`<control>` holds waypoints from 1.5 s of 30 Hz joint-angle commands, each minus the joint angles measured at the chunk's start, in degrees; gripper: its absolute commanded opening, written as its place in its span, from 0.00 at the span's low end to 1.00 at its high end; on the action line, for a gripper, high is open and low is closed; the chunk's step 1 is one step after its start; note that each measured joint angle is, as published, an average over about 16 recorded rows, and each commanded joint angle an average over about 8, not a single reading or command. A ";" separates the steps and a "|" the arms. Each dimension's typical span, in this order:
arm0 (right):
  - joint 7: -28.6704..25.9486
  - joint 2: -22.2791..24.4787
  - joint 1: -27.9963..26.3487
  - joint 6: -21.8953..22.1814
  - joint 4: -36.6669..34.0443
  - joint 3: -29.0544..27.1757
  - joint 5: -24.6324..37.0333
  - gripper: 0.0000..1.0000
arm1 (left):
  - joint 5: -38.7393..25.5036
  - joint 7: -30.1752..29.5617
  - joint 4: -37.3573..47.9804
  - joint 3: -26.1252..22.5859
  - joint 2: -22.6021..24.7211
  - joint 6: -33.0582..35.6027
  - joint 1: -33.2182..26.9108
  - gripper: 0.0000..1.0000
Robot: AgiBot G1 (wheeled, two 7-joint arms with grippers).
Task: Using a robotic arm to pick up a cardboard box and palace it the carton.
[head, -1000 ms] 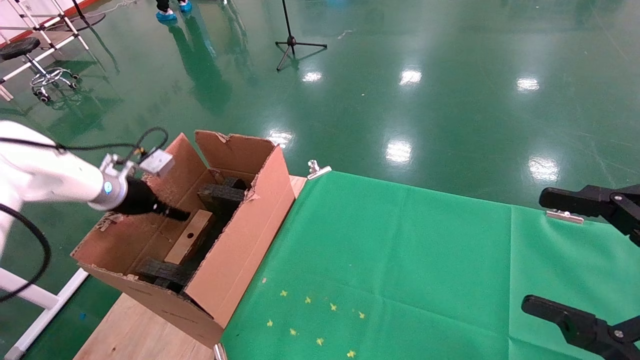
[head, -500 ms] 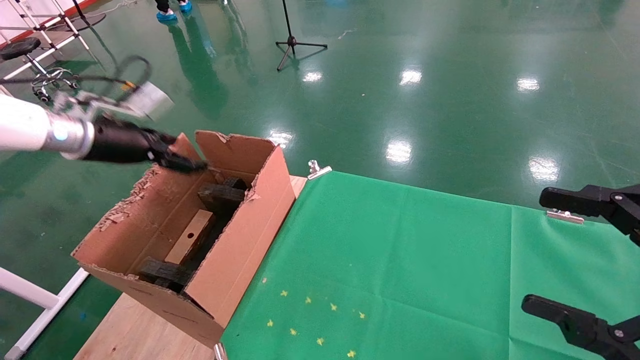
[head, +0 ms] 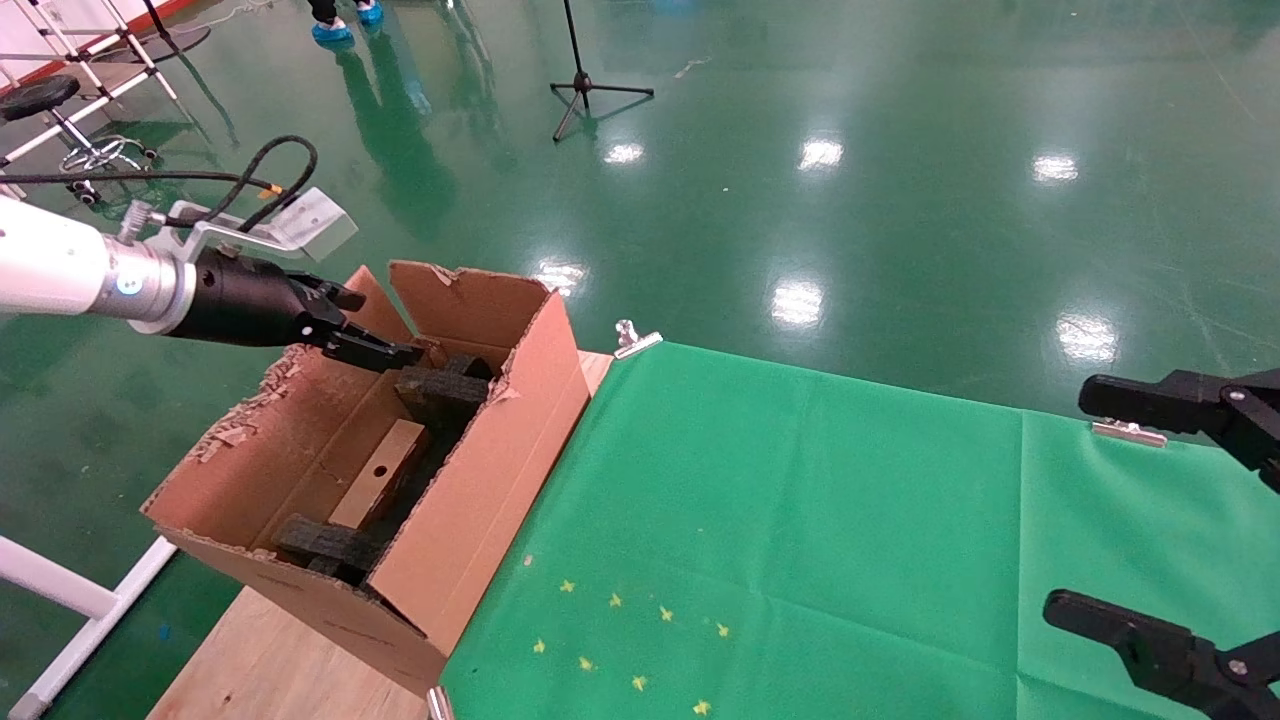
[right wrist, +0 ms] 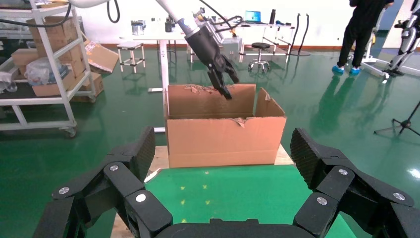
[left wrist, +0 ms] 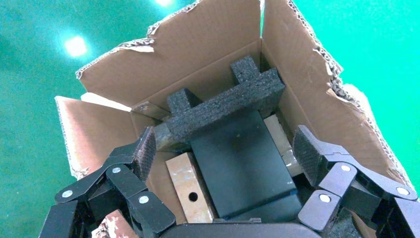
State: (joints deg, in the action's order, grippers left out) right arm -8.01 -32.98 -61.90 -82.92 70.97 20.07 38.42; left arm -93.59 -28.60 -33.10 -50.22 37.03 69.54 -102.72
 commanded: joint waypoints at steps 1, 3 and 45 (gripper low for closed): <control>0.00 0.00 0.00 0.00 0.00 0.00 0.00 1.00 | 0.34 0.12 -0.07 0.23 0.05 -0.01 0.27 1.00; 0.00 0.00 0.00 0.00 0.00 0.00 0.00 1.00 | 1.68 0.58 -1.12 1.12 0.00 0.41 1.33 1.00; 0.00 0.00 0.00 0.00 0.00 0.01 -0.01 1.00 | 39.56 13.65 -30.91 26.16 -1.52 12.33 31.47 1.00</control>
State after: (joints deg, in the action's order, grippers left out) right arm -8.01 -32.98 -61.90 -82.92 70.97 20.07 38.41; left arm -54.11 -14.98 -63.95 -24.12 35.51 81.84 -71.31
